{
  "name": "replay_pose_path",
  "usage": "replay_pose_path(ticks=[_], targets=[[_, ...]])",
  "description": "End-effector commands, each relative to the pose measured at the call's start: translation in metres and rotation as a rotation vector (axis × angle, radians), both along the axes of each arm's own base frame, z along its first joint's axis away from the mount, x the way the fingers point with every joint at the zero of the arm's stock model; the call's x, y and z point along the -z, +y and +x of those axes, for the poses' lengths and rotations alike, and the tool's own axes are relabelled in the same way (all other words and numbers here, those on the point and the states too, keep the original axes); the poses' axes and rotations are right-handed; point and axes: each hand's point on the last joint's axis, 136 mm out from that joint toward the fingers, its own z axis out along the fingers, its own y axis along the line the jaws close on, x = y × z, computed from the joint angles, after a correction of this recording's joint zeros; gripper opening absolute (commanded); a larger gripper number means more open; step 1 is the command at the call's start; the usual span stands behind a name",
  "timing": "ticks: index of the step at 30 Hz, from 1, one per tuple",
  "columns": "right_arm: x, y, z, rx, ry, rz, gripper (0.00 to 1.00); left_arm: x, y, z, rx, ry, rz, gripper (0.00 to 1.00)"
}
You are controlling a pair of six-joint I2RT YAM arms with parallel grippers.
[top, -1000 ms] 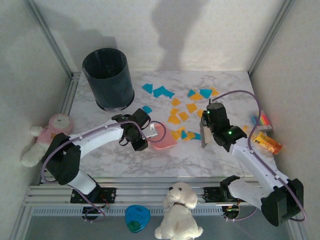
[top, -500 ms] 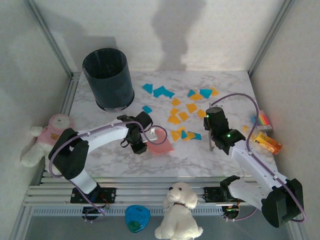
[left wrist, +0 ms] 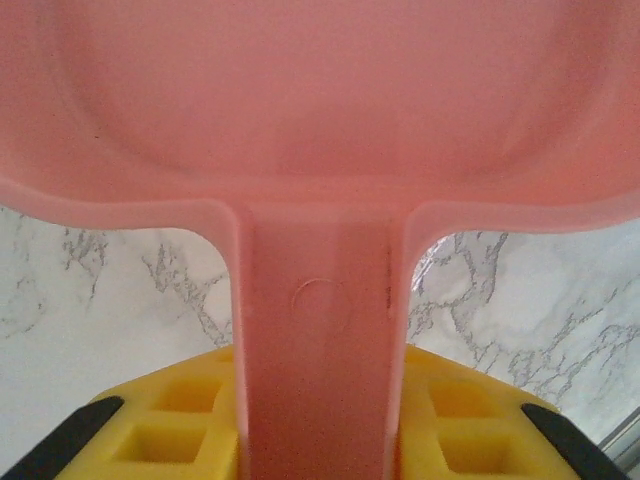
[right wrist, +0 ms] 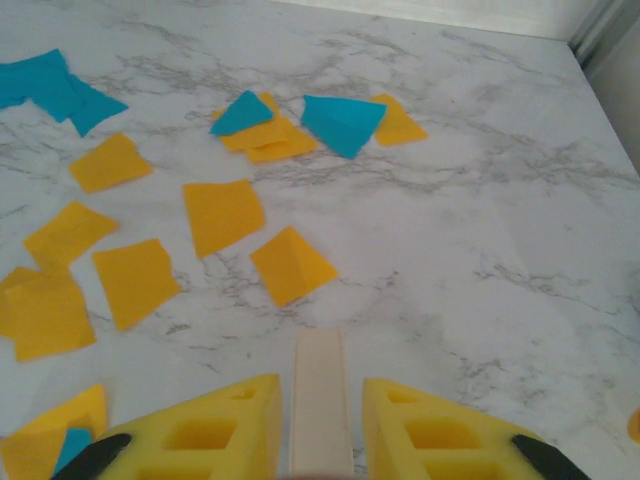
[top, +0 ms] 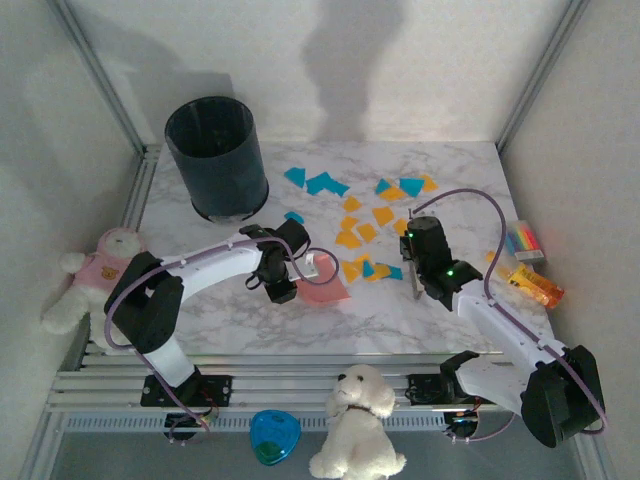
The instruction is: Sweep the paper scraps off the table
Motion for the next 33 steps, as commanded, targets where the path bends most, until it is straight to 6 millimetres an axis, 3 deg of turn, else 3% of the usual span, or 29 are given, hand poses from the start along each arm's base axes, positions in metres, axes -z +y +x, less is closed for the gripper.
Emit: replay_pose_path(ticks=[1,33], targets=[[0.0,0.018,0.004,-0.058,-0.025,0.016,0.0,0.0,0.002,-0.006,0.037,0.033,0.034,0.0],[0.014,0.139,-0.001,-0.417,0.02,0.019,0.0,0.005,-0.003,-0.003,0.028,0.047,0.038,0.0]])
